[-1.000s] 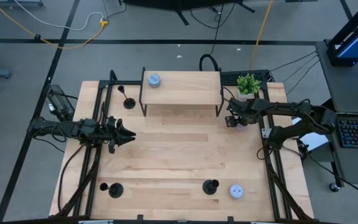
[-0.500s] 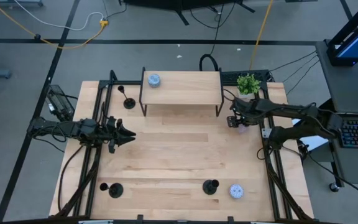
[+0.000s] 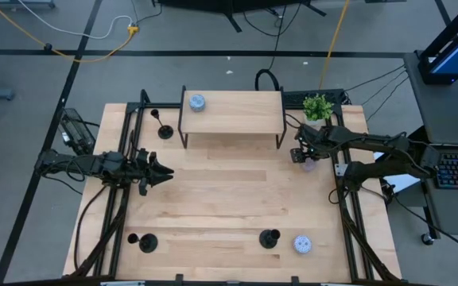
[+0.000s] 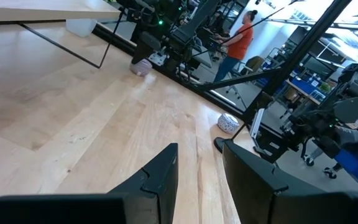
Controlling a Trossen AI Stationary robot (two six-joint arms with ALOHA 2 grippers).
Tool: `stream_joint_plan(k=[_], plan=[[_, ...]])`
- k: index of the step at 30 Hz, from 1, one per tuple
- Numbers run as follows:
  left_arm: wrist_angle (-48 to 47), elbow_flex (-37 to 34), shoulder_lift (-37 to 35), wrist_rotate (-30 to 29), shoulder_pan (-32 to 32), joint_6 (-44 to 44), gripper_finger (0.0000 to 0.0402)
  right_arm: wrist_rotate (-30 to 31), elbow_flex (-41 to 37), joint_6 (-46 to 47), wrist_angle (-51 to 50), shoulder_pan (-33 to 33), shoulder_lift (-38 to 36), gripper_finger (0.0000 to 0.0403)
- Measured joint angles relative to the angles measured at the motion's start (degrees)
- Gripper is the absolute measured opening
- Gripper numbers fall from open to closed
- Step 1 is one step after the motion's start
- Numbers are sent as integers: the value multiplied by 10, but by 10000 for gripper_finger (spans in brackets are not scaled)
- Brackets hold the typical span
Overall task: Pick & Place candle stick holders
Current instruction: Put the purple patterned scented candle on the shelf
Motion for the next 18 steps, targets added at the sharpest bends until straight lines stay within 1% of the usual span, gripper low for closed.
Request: stream_joint_plan(k=[8,13,18], plan=[[0,0,0,0,0,0,131,0,0,2,-33,7,0,293],[0,0,0,0,0,7,131,1,-3,2,-27,19,0,293],[0,0,0,0,0,13,131,-4,-63,33,20,36,-1,293]])
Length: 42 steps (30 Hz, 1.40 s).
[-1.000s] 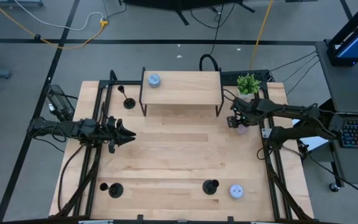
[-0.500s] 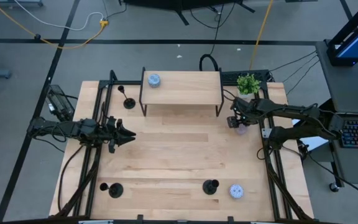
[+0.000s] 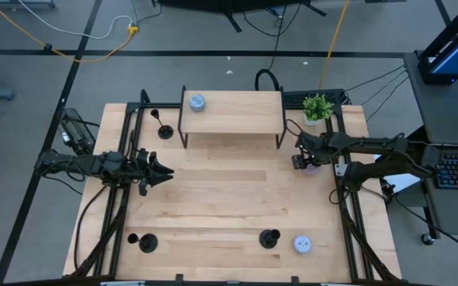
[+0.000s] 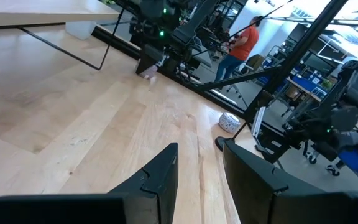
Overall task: Pick & Place candle stick holders
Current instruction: Put the purple patterned scented candle on the shelf
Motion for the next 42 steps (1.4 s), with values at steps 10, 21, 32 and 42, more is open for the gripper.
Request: stream_joint_plan(k=[10,21,32,42], plan=[[0,0,0,0,0,1,131,-10,-74,57,29,32,0,293],[0,0,0,0,0,-3,131,-15,-76,58,32,34,-49,293],[0,0,0,-1,0,-10,131,-10,-76,22,30,35,-111,293],[0,0,0,-1,0,-12,131,-4,-78,4,34,34,-147,293]])
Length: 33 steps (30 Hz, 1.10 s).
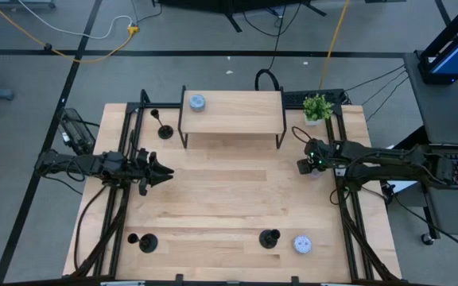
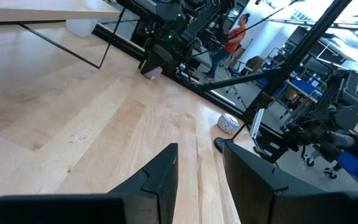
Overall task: Pick & Place candle stick holders
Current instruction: Put the purple patterned scented candle on the shelf
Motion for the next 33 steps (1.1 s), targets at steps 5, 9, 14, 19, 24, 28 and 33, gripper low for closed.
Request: stream_joint_plan(k=[5,9,14,19,24,28,33], plan=[[0,0,0,0,0,-1,131,-1,0,-10,-5,0,0,314],[0,0,0,0,0,-1,131,1,1,-14,-9,0,0,357],[0,0,0,0,0,-1,131,-23,1,-25,-7,-1,-7,394],[0,0,0,0,0,-1,131,-28,0,-21,-17,0,-21,397],[0,0,0,0,0,-3,131,-41,1,-1,-65,0,-35,398],[0,0,0,0,0,-2,131,-56,1,10,-73,0,-44,399],[0,0,0,0,0,1,131,-70,0,12,-45,3,-48,400]])
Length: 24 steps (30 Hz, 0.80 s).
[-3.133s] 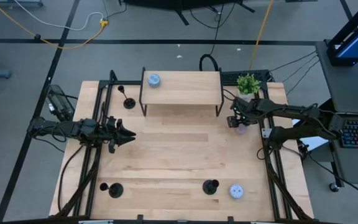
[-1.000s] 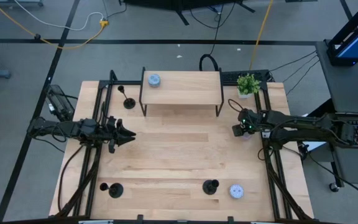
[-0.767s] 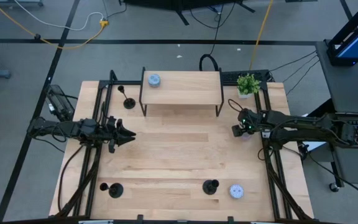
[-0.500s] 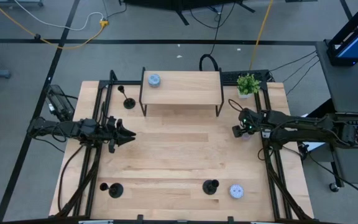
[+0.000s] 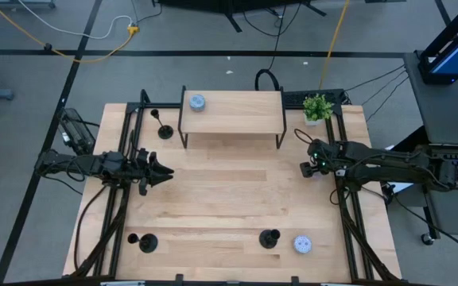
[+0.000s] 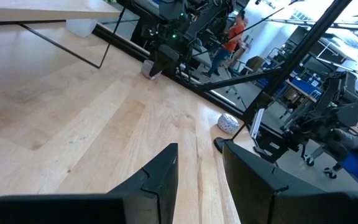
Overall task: Pick & Place candle stick holders
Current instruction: Put the purple patterned scented candle on the shelf
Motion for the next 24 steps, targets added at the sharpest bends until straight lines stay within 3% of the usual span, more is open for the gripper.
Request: stream_joint_plan(k=[24], plan=[[0,0,0,0,0,7,131,4,2,19,-2,0,22,393]])
